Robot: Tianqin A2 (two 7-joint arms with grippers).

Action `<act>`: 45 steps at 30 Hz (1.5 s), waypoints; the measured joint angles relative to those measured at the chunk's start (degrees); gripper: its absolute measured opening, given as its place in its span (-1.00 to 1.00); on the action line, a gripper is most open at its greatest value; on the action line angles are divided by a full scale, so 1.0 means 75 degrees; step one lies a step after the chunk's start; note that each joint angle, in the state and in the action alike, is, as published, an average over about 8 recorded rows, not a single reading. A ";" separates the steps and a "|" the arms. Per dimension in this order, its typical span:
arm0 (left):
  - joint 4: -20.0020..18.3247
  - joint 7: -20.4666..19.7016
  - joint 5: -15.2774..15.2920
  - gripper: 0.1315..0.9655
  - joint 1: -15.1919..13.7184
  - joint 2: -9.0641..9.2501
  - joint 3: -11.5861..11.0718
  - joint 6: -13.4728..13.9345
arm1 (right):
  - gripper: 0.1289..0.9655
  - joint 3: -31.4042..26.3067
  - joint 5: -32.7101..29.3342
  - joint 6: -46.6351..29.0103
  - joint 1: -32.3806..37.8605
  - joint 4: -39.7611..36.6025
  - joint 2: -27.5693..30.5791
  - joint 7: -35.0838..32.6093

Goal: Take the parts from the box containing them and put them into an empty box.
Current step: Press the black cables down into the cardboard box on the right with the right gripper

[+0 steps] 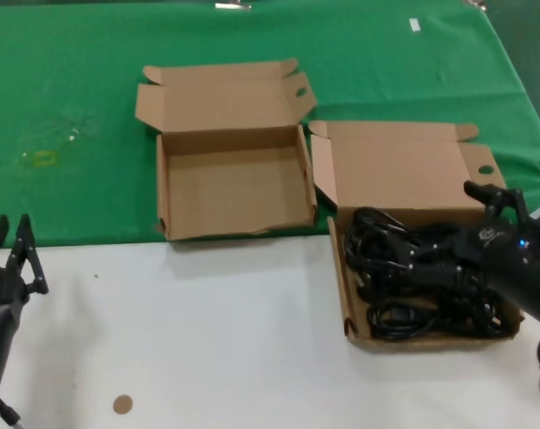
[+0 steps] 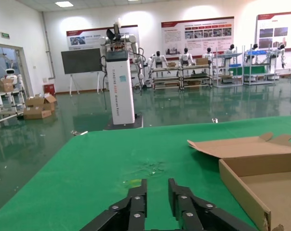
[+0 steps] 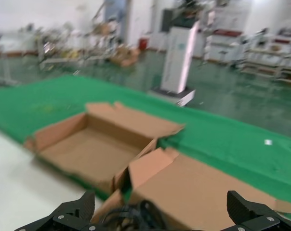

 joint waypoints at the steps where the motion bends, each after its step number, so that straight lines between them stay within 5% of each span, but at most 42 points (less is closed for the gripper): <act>1: 0.0000 0.0000 0.0000 -0.62 0.0000 0.0000 0.0000 0.0000 | 1.00 -0.0131 -0.0034 -0.0077 0.0068 -0.0002 0.0180 0.0065; 7: 0.0000 0.0000 0.0000 -0.84 0.0000 0.0000 0.0000 0.0000 | 1.00 -0.0875 -0.0586 -0.0609 0.0540 -0.0129 0.1037 0.0473; 16: 0.0000 0.0000 0.0000 -0.92 0.0000 0.0000 0.0000 0.0000 | 1.00 -0.1352 -0.1944 -0.1517 0.0974 -0.0465 0.1403 0.1191; 38: 0.0000 -0.0002 0.0000 -0.97 0.0000 0.0000 0.0000 0.0000 | 0.86 -0.0399 -0.3469 -0.3033 0.0813 -0.1019 0.0694 0.1088; 45: 0.0000 -0.0002 0.0001 -0.97 0.0000 0.0000 0.0000 0.0000 | 0.59 -0.0110 -0.3754 -0.3254 0.0737 -0.1020 0.0507 0.1160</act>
